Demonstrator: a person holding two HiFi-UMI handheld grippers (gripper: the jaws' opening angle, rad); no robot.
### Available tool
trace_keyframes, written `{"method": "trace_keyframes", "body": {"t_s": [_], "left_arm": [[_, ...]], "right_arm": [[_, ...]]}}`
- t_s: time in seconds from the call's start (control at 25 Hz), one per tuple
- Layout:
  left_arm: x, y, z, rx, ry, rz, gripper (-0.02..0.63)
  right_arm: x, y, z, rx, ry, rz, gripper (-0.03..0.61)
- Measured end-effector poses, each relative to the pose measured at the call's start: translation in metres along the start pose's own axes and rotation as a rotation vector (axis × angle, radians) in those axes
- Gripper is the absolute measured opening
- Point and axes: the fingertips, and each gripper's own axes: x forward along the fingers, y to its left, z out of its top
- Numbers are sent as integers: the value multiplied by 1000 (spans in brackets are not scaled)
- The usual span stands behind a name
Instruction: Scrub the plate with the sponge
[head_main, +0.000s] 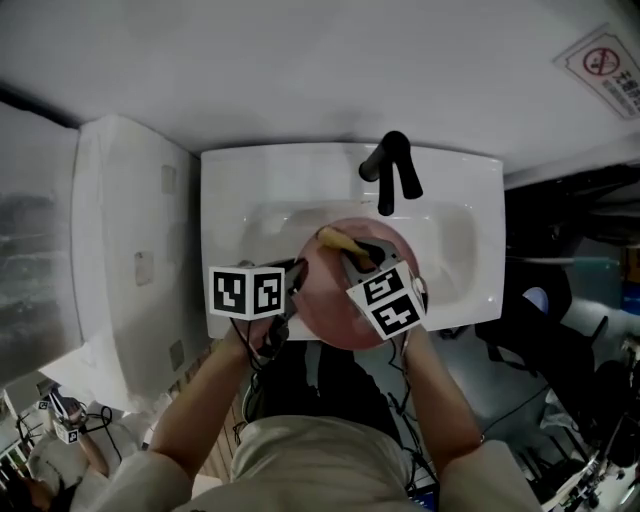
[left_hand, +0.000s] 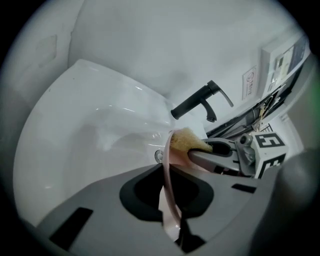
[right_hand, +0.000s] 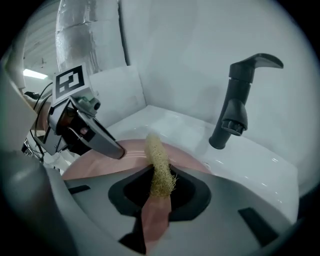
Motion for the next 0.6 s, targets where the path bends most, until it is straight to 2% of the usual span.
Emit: {"method": "trace_keyframes", "body": {"t_s": [0.28, 0.44, 0.6], "left_arm": [[-23, -8, 1, 31, -27, -23, 25], [-38, -13, 9, 19, -69, -30, 25], [-57, -16, 19, 11, -127, -30, 26]], "right_arm": [[-23, -22, -8, -7, 61, -115, 75], [-48, -37, -12, 5, 66, -183, 75], [-75, -41, -23, 46, 77, -210, 74]]}}
